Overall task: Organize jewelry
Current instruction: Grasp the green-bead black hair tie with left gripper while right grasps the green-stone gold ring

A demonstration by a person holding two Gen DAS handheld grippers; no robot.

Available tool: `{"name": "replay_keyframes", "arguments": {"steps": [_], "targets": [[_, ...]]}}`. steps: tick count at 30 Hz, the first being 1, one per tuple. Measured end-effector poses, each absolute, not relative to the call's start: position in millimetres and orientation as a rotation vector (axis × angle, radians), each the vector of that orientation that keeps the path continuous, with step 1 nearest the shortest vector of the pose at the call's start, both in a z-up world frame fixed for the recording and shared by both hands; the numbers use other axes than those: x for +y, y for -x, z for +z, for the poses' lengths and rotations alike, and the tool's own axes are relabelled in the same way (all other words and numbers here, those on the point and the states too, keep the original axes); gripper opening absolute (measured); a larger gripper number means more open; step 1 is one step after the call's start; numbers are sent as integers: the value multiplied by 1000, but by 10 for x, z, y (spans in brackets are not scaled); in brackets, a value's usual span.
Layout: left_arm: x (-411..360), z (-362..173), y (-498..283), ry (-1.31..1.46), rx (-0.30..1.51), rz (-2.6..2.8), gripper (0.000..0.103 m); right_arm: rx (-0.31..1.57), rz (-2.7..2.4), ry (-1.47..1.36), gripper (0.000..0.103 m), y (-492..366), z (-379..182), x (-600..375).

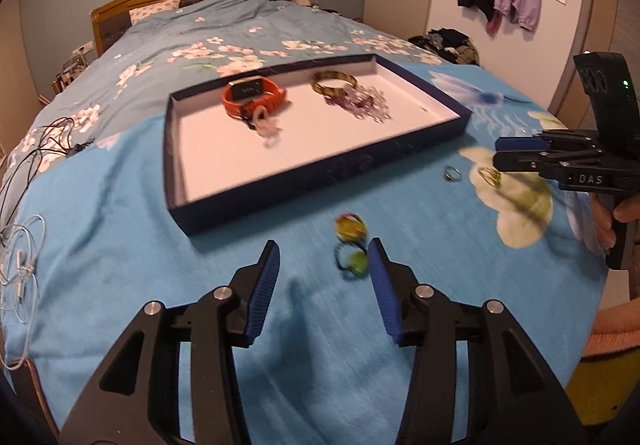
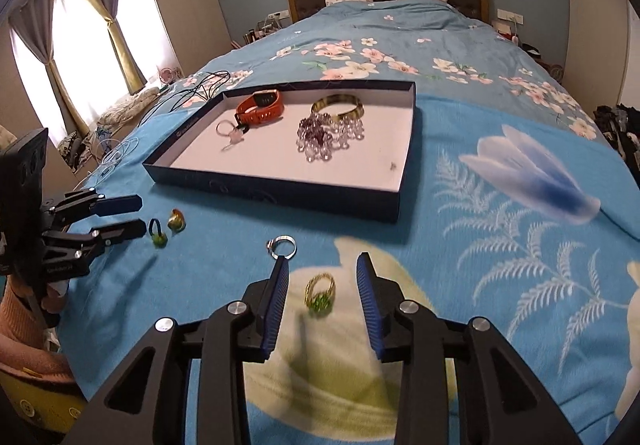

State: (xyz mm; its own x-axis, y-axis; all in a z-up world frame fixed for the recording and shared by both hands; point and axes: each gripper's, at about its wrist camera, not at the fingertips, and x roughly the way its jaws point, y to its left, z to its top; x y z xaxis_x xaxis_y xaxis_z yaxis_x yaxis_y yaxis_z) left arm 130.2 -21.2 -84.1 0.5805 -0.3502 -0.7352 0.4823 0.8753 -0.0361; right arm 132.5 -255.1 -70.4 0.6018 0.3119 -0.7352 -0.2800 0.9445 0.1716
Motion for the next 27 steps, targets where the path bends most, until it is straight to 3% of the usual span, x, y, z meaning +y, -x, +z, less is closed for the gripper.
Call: {"name": "replay_keyframes", "arguments": {"steps": [22, 27], "targets": [[-357, -992, -1359, -134, 901, -499, 43, 898, 318, -15, 34, -1273, -842, -2430], [-372, -991, -1378, -124, 904, -485, 31, 896, 316, -7, 34, -1282, -842, -2414]]}}
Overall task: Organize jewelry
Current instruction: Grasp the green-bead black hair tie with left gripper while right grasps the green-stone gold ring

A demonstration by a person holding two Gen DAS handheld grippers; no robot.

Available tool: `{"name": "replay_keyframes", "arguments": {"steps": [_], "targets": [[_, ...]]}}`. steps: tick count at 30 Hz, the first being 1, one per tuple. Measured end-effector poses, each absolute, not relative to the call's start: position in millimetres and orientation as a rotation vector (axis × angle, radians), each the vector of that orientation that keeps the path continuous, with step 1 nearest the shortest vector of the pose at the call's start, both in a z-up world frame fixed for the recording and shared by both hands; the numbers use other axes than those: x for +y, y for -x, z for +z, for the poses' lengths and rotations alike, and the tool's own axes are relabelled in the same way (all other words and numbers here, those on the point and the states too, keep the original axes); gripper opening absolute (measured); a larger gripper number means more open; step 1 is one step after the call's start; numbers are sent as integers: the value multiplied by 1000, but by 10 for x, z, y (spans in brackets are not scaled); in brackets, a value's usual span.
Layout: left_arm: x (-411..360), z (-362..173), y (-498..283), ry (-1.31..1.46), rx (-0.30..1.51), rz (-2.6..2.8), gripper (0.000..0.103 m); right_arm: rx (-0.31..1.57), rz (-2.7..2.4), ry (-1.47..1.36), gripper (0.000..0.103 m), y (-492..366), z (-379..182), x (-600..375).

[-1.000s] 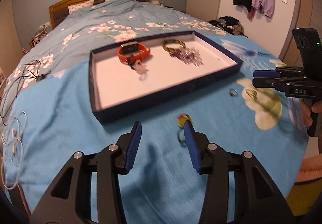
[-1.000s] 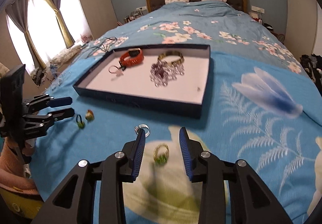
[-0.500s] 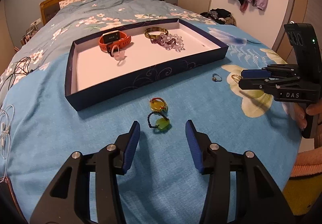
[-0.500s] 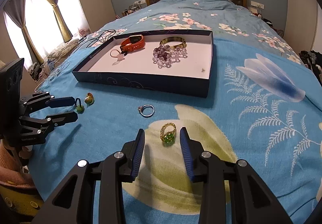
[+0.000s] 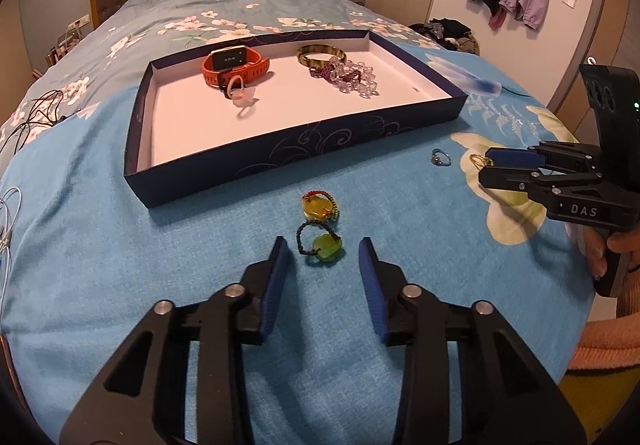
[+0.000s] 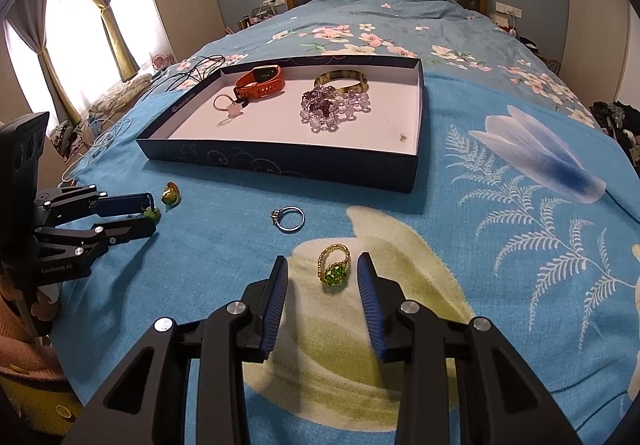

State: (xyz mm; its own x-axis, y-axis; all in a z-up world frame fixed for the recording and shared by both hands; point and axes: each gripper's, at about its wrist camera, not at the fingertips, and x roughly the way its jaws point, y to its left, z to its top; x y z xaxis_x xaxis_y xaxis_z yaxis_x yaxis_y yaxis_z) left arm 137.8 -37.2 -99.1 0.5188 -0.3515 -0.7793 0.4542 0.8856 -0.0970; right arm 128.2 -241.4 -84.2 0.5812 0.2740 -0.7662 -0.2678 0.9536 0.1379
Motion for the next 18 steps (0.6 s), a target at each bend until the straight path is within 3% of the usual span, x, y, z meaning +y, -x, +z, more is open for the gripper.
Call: {"name": "replay_keyframes", "arguments": {"steps": [3, 13, 18], "targets": [[-360, -995, -1392, -119, 905, -468, 22, 896, 319, -7, 34, -1282, -844, -2406], [-370, -989, -1360, -122, 891, -469, 21, 894, 321, -13, 32, -1266, -843, -2416], [-381, -979, -1348, -122, 884, -470, 21, 897, 317, -6, 24, -1267, -848, -2403]]}}
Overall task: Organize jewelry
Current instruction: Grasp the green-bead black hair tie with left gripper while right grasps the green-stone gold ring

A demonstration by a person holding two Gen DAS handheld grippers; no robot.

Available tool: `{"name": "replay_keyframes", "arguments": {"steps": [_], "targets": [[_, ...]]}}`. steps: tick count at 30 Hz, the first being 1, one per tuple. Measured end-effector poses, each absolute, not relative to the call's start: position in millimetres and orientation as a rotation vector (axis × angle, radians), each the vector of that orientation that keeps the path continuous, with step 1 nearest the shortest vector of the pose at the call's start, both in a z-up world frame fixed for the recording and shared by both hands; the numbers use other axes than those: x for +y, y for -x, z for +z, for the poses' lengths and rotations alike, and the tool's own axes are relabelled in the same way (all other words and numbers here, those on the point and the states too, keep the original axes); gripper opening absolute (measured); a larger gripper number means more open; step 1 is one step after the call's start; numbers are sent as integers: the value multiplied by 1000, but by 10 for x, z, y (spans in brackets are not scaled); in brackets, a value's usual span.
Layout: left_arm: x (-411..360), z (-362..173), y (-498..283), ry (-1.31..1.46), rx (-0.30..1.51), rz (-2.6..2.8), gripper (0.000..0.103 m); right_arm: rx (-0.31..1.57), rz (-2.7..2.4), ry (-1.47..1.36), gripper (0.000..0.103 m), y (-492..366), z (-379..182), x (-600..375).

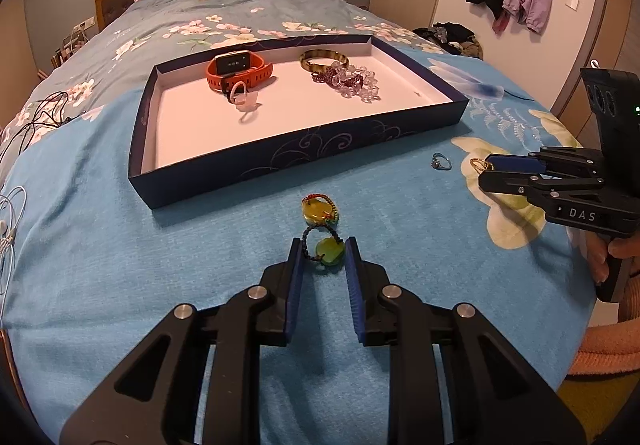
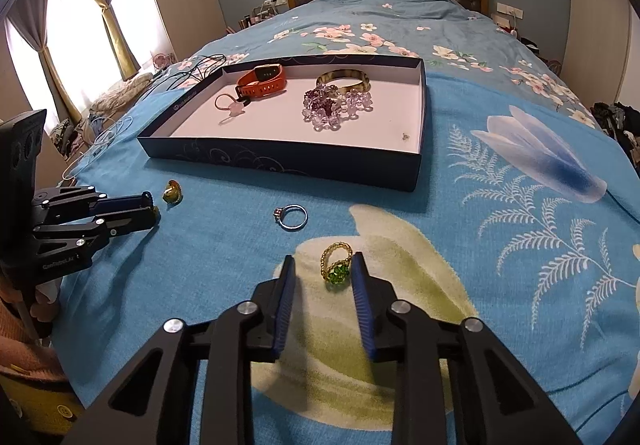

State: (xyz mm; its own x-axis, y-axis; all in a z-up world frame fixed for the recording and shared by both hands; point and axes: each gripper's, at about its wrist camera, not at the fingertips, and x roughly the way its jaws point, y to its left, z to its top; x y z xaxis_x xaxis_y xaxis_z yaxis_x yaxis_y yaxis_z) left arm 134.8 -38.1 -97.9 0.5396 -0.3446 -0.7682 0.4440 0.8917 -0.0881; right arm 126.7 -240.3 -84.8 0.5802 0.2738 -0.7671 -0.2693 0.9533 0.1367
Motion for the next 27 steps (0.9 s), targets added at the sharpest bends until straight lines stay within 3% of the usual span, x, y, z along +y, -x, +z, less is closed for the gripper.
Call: {"name": "replay_keyframes", "arguments": {"steps": [3, 27], "targets": [[-368, -972, -1346, -115, 881, -470, 21, 900, 307, -7, 13, -1274, -850, -2411], [-294, -773, -1267, -95, 819, -472, 21, 801, 368, -30, 9, -1185, -559, -2370]]}}
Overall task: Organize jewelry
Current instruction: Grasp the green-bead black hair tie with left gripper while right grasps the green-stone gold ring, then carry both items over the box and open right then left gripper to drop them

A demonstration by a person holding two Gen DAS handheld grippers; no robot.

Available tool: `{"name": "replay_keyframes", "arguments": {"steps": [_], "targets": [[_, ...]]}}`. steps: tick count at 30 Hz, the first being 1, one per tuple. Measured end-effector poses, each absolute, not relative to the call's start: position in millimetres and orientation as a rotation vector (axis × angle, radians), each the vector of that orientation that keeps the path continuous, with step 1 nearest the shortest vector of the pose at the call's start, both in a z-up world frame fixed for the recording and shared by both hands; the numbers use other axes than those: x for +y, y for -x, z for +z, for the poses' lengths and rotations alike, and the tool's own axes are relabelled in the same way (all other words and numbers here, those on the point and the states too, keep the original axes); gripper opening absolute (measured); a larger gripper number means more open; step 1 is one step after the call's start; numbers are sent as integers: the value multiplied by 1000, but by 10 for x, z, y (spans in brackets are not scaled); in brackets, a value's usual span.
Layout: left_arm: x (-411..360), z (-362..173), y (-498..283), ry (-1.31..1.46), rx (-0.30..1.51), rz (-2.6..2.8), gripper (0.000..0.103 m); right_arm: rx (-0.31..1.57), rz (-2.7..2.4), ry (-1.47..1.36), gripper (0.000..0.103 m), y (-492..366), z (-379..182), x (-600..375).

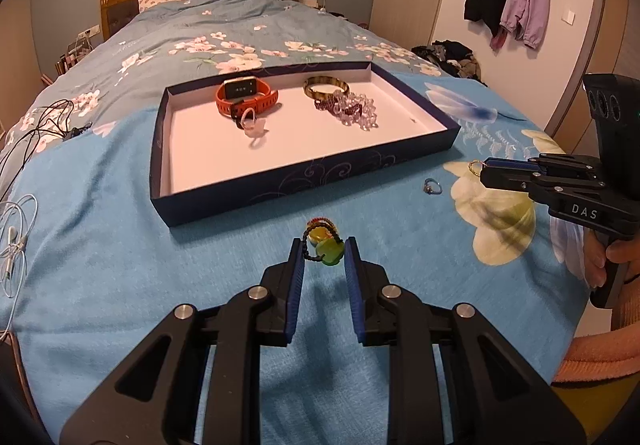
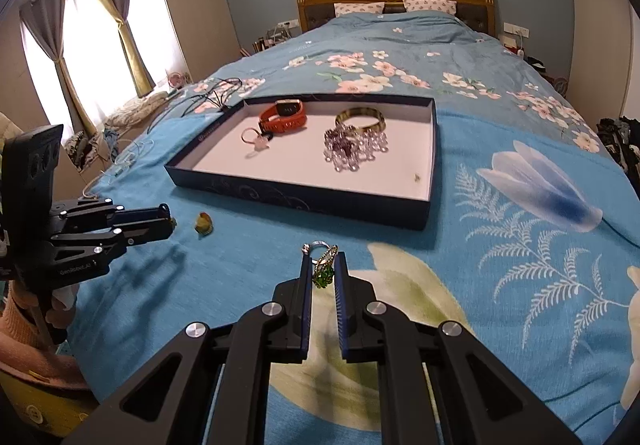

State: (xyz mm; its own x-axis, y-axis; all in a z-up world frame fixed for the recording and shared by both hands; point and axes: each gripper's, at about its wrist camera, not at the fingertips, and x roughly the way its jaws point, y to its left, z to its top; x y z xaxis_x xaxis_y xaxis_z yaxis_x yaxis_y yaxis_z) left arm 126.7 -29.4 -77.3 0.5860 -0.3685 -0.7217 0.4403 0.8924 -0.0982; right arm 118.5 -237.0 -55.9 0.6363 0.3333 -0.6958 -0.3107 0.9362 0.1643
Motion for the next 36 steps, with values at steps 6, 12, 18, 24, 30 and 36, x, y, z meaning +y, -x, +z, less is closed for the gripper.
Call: {"name": "replay_keyframes", "arguments": {"steps": [6, 12, 18, 24, 30, 36], "targets": [[-273, -668, -1266, -92, 790, -471, 21, 771, 384, -39, 9, -1234, -459, -2347], [-265, -591, -1309, -92, 770, -465, 21, 746, 399, -35, 9, -1284, -383, -2304], [-262, -534, -1374, -93, 753, -463, 21, 722, 406, -24, 9, -1371, -307, -2256], [-277, -481, -1445, -98, 736, -457, 21, 707, 412, -21, 9, -1502, -258, -2229], [-285, -418, -1542, -110, 714, -437, 21, 700, 409, -9, 9, -1659, -228, -2204], [-291, -389, -1655, -116, 707, -423, 21, 705, 411, -2, 9, -1800, -230, -2179]]}}
